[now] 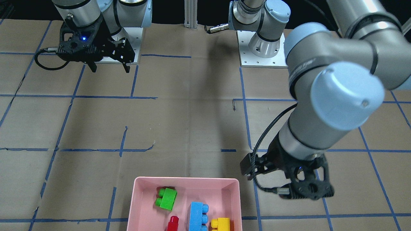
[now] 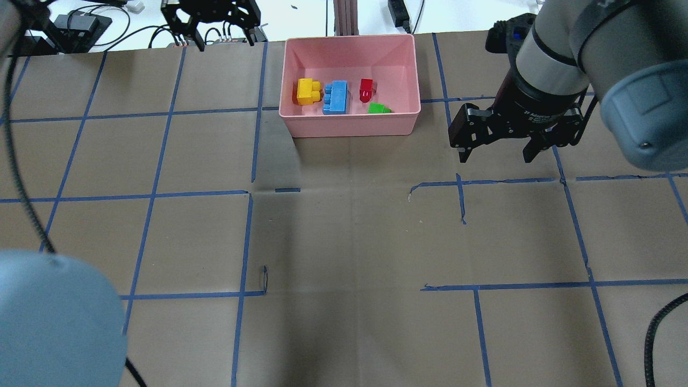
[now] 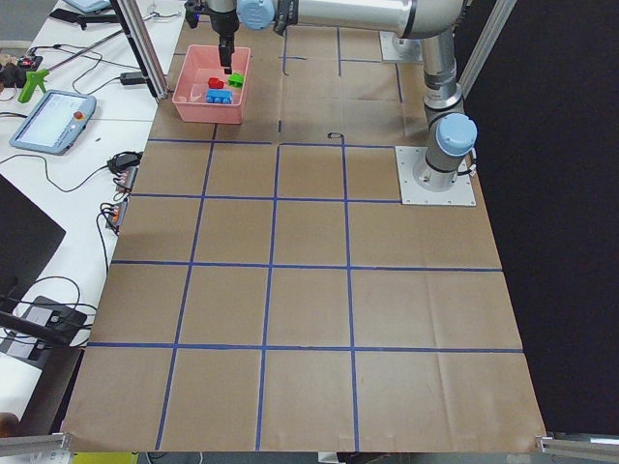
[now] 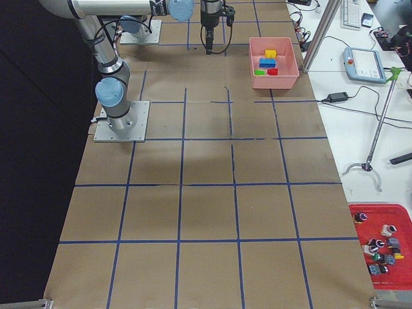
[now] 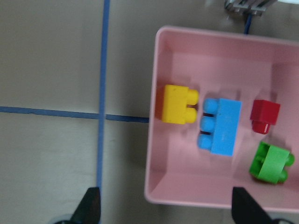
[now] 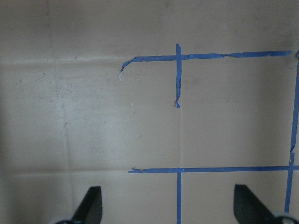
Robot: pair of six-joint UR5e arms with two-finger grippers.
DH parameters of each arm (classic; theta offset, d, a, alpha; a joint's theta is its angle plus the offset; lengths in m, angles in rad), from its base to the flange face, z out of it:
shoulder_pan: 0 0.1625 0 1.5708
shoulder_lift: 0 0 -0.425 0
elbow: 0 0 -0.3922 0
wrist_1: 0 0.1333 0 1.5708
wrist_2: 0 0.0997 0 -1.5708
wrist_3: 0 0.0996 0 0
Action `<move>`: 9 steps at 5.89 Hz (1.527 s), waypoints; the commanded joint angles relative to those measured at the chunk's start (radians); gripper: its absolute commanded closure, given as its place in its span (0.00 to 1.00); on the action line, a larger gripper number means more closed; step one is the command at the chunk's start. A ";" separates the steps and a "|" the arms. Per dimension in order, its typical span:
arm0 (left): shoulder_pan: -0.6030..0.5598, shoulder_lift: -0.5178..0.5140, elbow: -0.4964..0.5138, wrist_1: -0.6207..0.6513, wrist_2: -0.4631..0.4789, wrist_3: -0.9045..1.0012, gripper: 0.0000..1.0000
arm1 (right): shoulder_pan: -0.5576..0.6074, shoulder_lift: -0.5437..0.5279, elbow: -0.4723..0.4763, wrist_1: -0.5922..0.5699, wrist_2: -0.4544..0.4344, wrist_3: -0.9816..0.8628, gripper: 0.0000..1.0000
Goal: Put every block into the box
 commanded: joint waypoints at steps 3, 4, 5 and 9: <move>0.013 0.292 -0.372 0.009 0.000 0.016 0.00 | -0.008 -0.009 0.007 0.020 -0.014 0.005 0.00; 0.014 0.293 -0.372 0.009 0.000 0.032 0.00 | -0.011 -0.008 0.008 0.021 -0.045 0.009 0.00; 0.014 0.295 -0.371 0.009 0.003 0.074 0.00 | -0.013 -0.009 0.010 0.058 -0.044 0.018 0.00; 0.014 0.298 -0.374 0.009 0.054 0.102 0.00 | -0.048 -0.003 0.010 0.075 -0.034 0.009 0.00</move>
